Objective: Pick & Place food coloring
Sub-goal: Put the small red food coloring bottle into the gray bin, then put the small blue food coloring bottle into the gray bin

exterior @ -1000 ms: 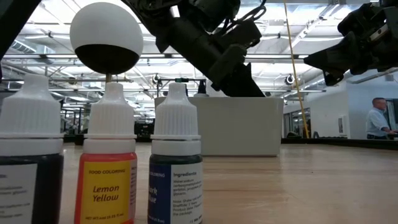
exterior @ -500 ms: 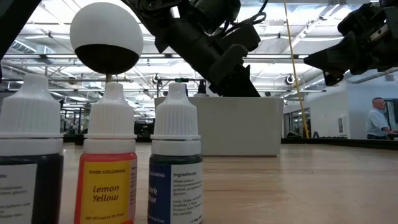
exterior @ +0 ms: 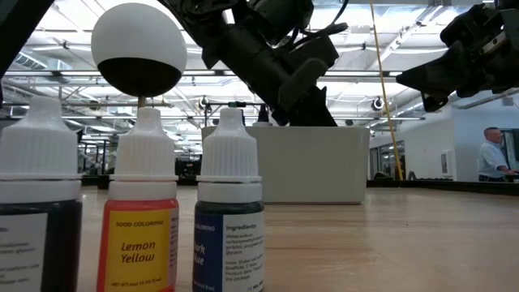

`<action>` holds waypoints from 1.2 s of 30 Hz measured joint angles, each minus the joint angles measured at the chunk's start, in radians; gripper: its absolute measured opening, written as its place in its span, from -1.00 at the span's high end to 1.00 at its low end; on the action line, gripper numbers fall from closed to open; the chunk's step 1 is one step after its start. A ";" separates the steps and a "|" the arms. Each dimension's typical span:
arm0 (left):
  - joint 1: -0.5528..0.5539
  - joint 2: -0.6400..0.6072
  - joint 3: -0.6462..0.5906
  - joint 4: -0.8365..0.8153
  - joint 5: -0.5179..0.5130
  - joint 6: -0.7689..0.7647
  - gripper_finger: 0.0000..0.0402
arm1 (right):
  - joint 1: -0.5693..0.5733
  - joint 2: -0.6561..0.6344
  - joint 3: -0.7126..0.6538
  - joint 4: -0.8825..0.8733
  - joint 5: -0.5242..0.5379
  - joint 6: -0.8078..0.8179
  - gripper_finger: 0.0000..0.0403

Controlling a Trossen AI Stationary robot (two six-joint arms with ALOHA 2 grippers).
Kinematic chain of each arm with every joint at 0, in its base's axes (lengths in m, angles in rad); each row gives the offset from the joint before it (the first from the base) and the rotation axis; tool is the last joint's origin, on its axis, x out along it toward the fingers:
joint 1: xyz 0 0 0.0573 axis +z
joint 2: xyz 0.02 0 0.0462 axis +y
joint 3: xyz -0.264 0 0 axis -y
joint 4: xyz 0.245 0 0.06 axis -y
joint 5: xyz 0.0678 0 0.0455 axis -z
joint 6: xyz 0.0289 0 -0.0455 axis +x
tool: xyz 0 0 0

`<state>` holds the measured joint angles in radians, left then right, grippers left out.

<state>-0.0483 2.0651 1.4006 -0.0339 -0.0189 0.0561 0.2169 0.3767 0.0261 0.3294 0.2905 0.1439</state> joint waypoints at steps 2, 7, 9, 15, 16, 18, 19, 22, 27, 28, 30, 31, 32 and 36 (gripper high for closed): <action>0.000 0.000 0.000 0.002 0.000 -0.005 0.68 | 0.000 0.000 0.000 0.000 0.000 0.000 1.00; -0.001 0.000 0.000 0.004 0.000 -0.014 0.68 | 0.000 0.000 0.000 0.000 0.000 0.000 1.00; -0.001 0.000 0.000 0.004 0.000 -0.014 0.68 | 0.000 0.000 0.000 0.000 0.000 0.000 1.00; -0.001 0.000 0.000 0.008 0.001 -0.028 0.67 | 0.000 0.000 0.000 0.000 0.000 0.000 1.00; -0.001 0.000 0.000 0.011 0.002 -0.030 0.63 | 0.000 0.000 0.000 0.000 0.000 0.000 1.00; -0.001 0.000 0.000 0.018 0.011 -0.028 0.51 | 0.000 0.000 0.000 -0.001 0.000 0.000 1.00; -0.001 0.000 0.000 0.023 0.017 -0.028 0.44 | 0.000 0.000 0.000 -0.001 0.000 0.000 1.00; -0.001 -0.001 0.001 0.039 0.018 -0.028 0.27 | 0.000 0.000 0.000 -0.001 0.000 0.000 1.00; -0.002 -0.002 0.007 0.056 0.019 0.003 0.13 | 0.000 0.000 0.000 -0.001 0.000 0.000 1.00; -0.006 -0.011 0.017 0.040 0.019 0.017 0.12 | 0.000 0.000 0.000 -0.001 0.000 0.000 1.00; -0.018 -0.054 0.051 -0.047 0.019 0.041 0.11 | 0.000 0.000 0.000 -0.001 0.000 0.000 1.00; -0.028 -0.084 0.083 -0.087 0.018 0.057 0.11 | 0.000 0.000 0.000 -0.002 -0.001 0.000 1.00; -0.042 -0.127 0.110 -0.146 0.018 0.071 0.10 | 0.000 0.000 0.000 -0.003 -0.003 0.000 1.00; -0.120 -0.318 0.200 -0.403 -0.009 0.094 0.14 | 0.000 -0.002 0.000 -0.004 -0.003 -0.010 1.00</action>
<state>-0.1686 1.7467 1.6009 -0.4369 -0.0281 0.1505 0.2169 0.3748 0.0259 0.3253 0.2872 0.1337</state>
